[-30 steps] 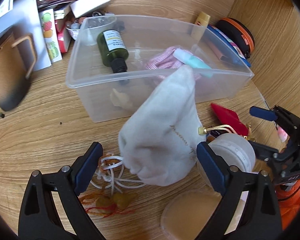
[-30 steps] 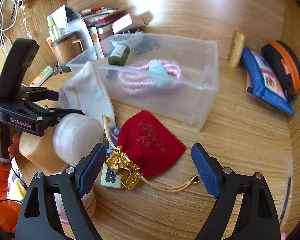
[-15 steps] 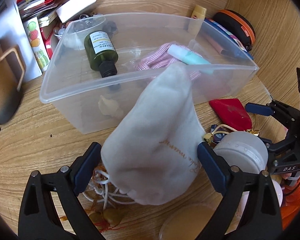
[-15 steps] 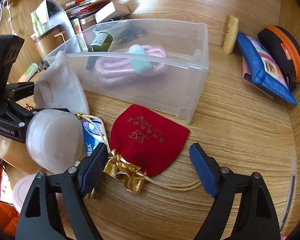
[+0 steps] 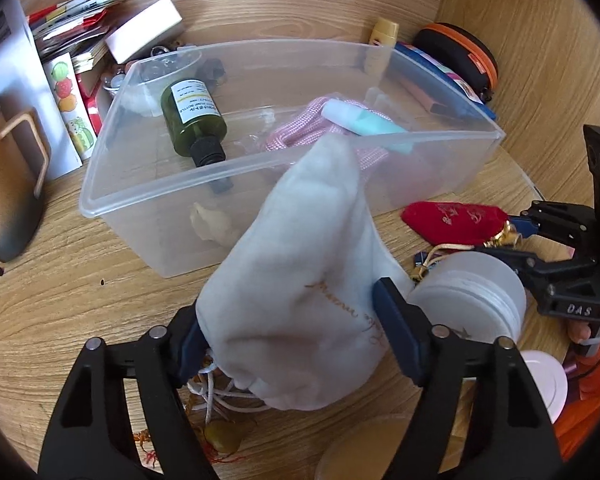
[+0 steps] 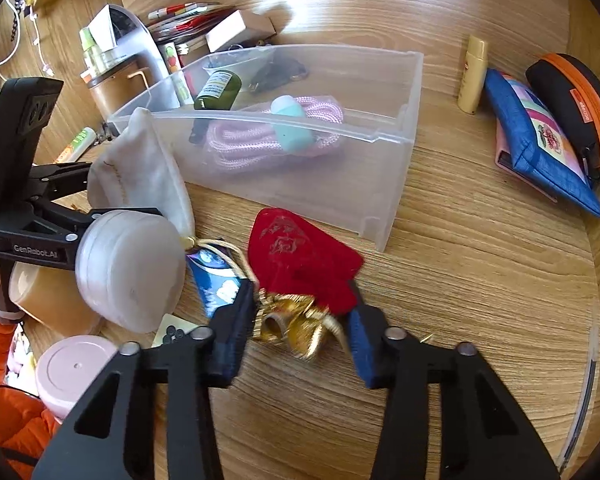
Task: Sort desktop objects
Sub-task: 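Grasp the gold-tied red pouch with the right gripper while the left grasps the white cloth bag, then carry the red pouch and white cloth bag up over the clear plastic box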
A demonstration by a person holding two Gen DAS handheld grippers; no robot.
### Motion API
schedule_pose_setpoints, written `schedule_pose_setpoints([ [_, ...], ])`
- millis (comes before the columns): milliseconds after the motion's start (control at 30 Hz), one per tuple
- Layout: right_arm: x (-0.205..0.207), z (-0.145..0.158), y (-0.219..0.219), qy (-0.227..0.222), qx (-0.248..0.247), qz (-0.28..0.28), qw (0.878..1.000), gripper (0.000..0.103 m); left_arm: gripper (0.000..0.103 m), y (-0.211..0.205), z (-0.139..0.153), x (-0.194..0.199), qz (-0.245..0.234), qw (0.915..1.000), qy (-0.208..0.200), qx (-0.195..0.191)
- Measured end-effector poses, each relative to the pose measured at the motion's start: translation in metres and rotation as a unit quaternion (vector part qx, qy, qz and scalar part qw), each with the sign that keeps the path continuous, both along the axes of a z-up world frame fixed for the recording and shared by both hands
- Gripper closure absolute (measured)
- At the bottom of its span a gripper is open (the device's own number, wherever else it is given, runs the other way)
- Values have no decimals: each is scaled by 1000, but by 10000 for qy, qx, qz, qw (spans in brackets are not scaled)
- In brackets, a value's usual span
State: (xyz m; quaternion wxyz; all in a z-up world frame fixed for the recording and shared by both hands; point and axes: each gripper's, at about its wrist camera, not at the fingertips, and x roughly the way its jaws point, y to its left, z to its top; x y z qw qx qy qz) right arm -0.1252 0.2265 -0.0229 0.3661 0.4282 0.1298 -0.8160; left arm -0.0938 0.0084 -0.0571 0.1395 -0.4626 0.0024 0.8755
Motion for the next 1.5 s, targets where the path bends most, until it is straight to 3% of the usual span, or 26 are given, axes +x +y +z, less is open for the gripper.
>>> schedule_pose_setpoints([
  [133, -1, 2, 2, -25, -95, -17, 10000, 72, 37, 2, 2, 0, -98, 10000, -7, -19],
  [400, 1, 14, 9, 61, -329, -72, 9994, 73, 59, 0, 11, 4, -72, 9999, 75, -39],
  [633, 3, 26, 13, 187, -430, -96, 9989, 73, 69, 4, 19, 12, -49, 9997, 215, -114],
  [967, 7, 41, 19, 359, -564, -125, 9977, 73, 72, 5, 32, 22, -23, 9988, 464, -175],
  [1500, 17, 70, 18, 710, -795, -116, 9942, 78, 73, -6, 63, 36, 175, 9950, 975, 111],
])
